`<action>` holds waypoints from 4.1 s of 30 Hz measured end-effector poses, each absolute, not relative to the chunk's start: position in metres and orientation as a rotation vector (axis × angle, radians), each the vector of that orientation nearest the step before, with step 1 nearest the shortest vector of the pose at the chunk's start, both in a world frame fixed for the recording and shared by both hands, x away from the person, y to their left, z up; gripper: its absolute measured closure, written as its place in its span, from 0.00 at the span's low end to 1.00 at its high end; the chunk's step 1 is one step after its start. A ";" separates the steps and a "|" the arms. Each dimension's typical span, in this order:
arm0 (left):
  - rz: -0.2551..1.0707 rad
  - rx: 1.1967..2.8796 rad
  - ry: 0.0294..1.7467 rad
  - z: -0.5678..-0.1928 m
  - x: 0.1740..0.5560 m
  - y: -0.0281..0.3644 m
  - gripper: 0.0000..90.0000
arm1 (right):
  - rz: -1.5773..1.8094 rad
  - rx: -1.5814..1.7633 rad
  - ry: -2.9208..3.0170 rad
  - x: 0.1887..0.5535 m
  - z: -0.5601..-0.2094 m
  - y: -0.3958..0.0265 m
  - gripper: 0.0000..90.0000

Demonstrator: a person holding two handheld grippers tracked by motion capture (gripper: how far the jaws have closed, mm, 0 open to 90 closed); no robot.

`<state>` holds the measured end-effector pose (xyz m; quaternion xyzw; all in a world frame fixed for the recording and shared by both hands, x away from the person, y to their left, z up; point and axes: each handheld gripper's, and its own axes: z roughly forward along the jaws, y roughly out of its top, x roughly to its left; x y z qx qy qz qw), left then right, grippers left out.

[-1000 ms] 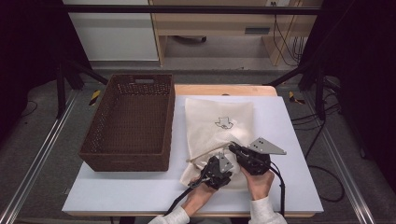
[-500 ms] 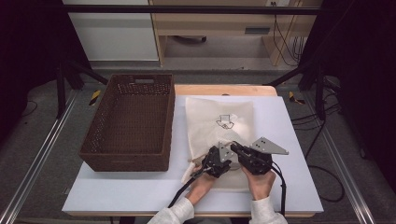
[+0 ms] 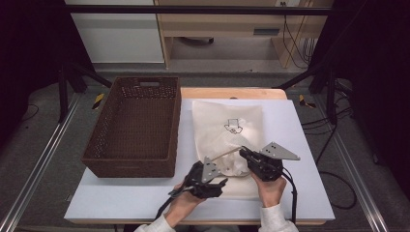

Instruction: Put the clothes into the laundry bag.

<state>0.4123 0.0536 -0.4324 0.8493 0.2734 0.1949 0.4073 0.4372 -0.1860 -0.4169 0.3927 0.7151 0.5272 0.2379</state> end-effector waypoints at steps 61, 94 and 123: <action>0.397 2.143 0.879 -0.484 0.410 0.113 0.94 | 1.003 1.252 2.125 0.454 -0.471 -0.137 0.79; 0.396 2.115 0.883 -0.475 0.409 0.116 0.81 | 1.191 1.221 1.967 0.405 -0.443 -0.188 0.65; 0.431 2.089 0.909 -0.472 0.427 0.121 0.76 | 1.123 1.485 2.049 0.417 -0.479 -0.255 0.77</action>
